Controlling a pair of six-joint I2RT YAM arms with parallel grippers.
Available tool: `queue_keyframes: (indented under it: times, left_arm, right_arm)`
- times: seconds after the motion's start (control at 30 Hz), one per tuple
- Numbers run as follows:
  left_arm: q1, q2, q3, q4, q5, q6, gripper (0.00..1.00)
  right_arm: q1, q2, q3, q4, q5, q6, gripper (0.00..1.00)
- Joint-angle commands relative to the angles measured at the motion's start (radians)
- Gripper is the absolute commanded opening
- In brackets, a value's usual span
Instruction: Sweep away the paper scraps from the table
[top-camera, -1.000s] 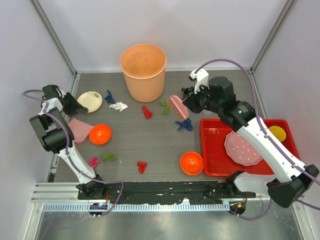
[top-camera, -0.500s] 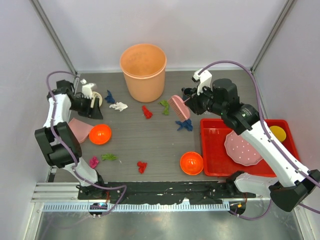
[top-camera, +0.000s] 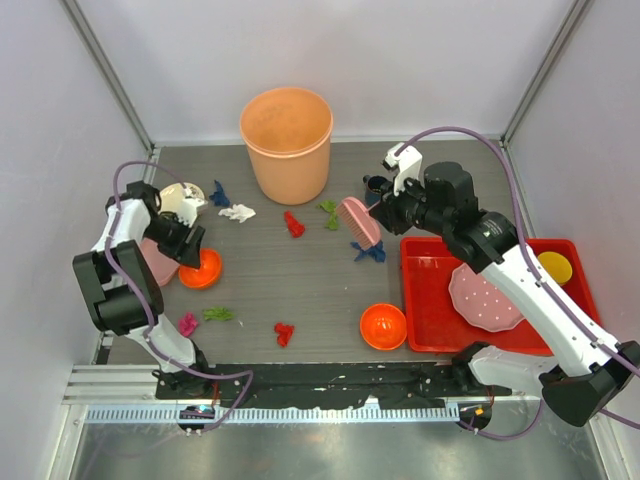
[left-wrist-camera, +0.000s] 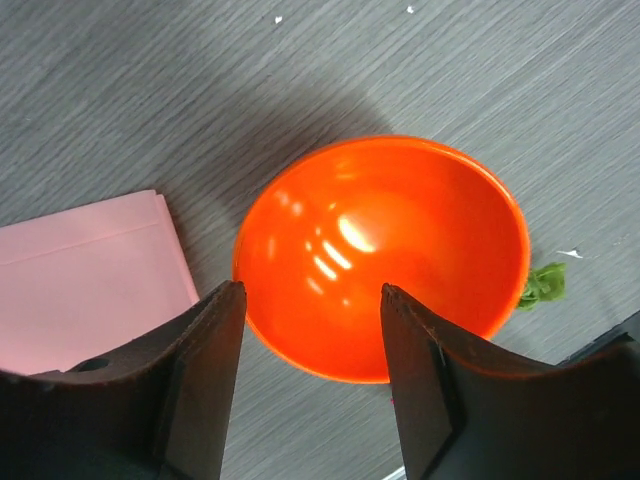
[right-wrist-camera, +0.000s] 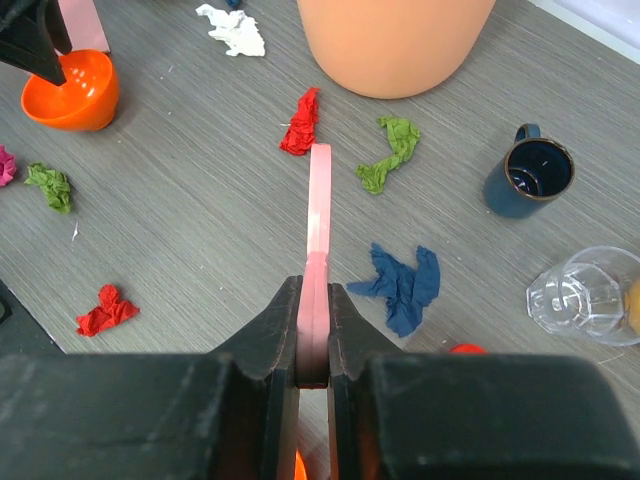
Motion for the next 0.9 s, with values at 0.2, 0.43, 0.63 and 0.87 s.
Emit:
queue_keyframes:
  times: [0.2, 0.43, 0.63, 0.87]
  left_arm:
    - [-0.011, 0.032, -0.002, 0.04, -0.012, 0.012, 0.54]
    - [-0.065, -0.113, -0.029, 0.012, 0.028, 0.035, 0.56]
    - [-0.086, -0.128, -0.012, -0.016, 0.037, 0.029, 0.56]
    - [-0.086, -0.067, -0.029, 0.075, -0.081, 0.016, 0.69]
  right_arm:
    - [-0.003, 0.0, 0.013, 0.047, -0.041, -0.022, 0.01]
    - [-0.003, 0.014, 0.015, 0.053, -0.044, -0.023, 0.01]
    - [-0.003, 0.025, 0.019, 0.056, -0.059, -0.023, 0.01]
    - [-0.003, 0.013, 0.011, 0.056, -0.062, -0.023, 0.01]
